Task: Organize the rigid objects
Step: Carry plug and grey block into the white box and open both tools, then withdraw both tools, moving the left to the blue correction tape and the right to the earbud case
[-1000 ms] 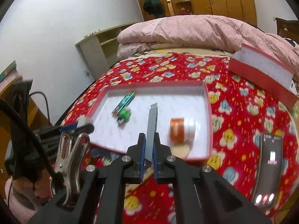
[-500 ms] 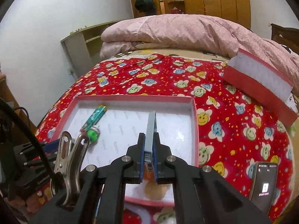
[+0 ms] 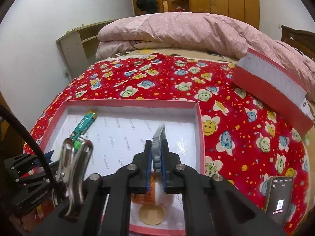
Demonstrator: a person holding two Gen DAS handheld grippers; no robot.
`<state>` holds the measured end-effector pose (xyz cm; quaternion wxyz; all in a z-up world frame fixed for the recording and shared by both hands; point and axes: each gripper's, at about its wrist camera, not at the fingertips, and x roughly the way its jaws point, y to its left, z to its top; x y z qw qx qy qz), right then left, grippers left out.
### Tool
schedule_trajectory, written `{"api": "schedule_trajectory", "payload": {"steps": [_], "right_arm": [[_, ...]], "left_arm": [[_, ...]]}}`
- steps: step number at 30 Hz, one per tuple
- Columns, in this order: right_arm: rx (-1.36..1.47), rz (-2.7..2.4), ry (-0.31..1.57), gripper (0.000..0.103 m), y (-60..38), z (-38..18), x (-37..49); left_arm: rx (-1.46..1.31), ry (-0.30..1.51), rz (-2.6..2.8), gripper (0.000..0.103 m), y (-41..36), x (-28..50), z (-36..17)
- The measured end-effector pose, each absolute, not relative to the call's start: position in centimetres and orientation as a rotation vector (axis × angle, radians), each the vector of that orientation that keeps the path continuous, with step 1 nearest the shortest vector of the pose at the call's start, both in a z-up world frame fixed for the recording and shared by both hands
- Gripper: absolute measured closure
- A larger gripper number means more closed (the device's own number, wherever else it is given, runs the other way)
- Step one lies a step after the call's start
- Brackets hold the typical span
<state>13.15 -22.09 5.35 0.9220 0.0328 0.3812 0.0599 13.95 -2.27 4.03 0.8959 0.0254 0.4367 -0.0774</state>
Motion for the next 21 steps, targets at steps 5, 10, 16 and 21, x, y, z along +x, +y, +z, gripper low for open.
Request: {"api": "schedule_trajectory", "payload": {"steps": [5,10,16,21], "right_arm": [[0.073,0.164,0.778,0.077,-21.9,5.5,12.8],[0.036,0.192,0.747,0.058,-20.8,6.2,11.9],[0.028,0.215,0.714,0.050,-20.1,7.4,11.0],[0.024,0.219,0.693,0.042,-19.9,8.3,10.1]], "left_arm": [[0.054,0.916,-0.148,0.051,-2.4,13.9,4.0],[0.046,0.900,-0.129,0.039,-2.3,13.3,4.7],[0.044,0.877,-0.115,0.033,-2.2,12.4,5.7],[0.046,0.872,-0.111,0.033,-2.3,11.8,6.2]]}}
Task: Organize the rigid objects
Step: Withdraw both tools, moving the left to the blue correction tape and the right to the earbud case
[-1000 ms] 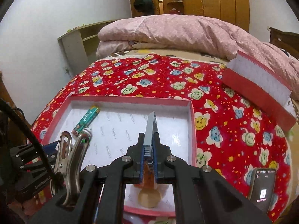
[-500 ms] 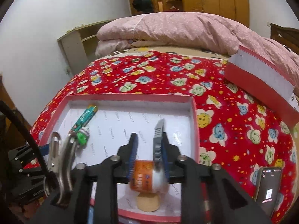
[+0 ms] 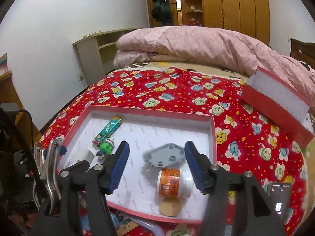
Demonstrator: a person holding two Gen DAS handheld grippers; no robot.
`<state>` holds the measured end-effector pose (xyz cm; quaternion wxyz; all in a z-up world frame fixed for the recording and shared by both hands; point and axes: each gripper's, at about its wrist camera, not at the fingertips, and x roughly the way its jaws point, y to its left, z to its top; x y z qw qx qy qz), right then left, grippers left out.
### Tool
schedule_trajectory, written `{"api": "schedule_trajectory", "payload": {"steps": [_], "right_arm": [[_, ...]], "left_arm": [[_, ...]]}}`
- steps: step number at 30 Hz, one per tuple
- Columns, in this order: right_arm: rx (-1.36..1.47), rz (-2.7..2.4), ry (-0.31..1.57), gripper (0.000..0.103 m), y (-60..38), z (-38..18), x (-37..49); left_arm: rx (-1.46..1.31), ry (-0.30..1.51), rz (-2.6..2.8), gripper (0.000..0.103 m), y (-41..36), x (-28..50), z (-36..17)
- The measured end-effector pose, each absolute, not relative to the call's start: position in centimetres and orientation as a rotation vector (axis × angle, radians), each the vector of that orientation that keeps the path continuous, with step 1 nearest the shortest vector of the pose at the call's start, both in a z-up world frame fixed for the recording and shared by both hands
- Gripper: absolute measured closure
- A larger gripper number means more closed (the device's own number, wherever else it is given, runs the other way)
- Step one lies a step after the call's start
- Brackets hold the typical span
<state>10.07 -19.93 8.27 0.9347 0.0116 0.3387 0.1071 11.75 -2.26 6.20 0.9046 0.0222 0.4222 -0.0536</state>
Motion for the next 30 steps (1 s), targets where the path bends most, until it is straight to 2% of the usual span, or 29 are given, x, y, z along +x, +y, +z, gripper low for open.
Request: {"api": "schedule_trajectory", "payload": {"steps": [30], "right_arm": [[0.101,0.350,0.711,0.042,-18.8,8.8,2.7]], "left_arm": [[0.043,0.818,-0.092,0.033,-2.2,4.2,9.6]]}}
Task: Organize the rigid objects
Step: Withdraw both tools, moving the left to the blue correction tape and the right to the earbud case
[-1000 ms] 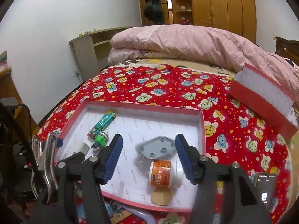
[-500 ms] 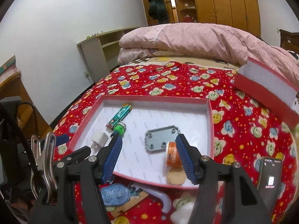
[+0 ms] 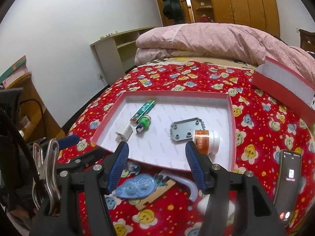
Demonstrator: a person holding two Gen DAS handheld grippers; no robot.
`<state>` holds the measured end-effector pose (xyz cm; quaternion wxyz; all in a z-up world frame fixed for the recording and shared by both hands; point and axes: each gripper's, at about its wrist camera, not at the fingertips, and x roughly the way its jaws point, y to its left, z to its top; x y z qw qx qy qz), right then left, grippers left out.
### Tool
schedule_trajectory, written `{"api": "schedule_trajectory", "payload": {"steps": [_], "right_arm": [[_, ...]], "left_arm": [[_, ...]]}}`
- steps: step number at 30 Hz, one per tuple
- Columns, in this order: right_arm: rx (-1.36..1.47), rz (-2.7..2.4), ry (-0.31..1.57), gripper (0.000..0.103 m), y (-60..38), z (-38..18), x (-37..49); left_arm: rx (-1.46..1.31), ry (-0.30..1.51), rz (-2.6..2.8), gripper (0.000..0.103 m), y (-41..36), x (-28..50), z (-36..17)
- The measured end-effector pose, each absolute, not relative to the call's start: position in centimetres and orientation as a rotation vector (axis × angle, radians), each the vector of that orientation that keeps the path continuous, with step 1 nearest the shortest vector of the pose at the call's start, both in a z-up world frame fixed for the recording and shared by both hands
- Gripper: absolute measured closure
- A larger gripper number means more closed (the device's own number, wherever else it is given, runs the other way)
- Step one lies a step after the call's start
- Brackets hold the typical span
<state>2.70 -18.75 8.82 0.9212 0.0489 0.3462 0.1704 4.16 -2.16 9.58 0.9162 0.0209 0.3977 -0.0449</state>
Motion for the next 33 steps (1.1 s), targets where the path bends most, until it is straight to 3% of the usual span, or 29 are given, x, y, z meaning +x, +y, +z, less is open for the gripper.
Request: {"api": "schedule_trajectory", "payload": {"steps": [15,33], "right_arm": [[0.114,0.430,0.751,0.042,-19.0,8.6,-1.5],[0.012,0.301,0.823,0.042,-23.1,4.2,-3.9]], "left_arm": [[0.020,0.840,-0.105,0.033,-1.7,0.9,9.8],[0.030,0.887,-0.076,0.033,-0.8,-0.8,7.0]]}}
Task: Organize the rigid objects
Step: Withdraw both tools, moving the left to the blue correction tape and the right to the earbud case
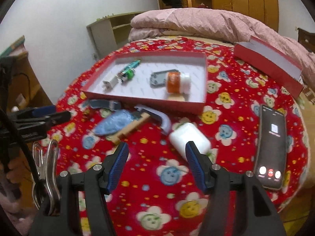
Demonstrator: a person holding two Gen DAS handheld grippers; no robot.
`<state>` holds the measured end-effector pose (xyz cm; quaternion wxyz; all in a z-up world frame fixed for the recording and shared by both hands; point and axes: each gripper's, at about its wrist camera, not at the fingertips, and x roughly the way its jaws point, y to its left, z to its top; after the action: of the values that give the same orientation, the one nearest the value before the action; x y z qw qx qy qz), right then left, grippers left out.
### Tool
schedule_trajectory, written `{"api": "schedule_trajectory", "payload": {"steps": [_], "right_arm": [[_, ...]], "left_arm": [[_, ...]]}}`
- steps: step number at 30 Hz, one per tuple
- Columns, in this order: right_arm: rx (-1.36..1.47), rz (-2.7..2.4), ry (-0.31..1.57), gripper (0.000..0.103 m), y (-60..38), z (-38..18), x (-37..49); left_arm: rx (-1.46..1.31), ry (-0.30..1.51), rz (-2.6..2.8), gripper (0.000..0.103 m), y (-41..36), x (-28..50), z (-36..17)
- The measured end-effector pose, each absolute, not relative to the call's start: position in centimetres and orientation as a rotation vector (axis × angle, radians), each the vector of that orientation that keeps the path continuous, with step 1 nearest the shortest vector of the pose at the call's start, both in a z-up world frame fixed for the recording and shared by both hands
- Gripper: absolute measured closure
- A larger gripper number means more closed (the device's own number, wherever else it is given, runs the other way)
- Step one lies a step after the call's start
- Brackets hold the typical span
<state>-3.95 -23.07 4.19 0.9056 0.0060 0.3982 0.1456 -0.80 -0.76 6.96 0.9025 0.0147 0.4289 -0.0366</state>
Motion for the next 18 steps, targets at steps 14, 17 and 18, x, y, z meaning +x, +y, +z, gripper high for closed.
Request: {"api": "schedule_trajectory", "payload": {"steps": [14,17,18], "right_arm": [[-0.138,0.187,0.849,0.042,-23.7,1.4,-0.6],[-0.156,0.201,0.845,0.042,-23.5,1.1,-0.3],[-0.149,0.209,0.841,0.042,-23.5,1.1,-0.3]], "left_arm": [[0.044,0.916,-0.134,0.033,-2.7,0.0,5.2],[0.066,0.910,-0.158,0.033,-3.6,0.1,4.8],[0.079,0.907,-0.163,0.033,-3.9,0.2,4.6]]}}
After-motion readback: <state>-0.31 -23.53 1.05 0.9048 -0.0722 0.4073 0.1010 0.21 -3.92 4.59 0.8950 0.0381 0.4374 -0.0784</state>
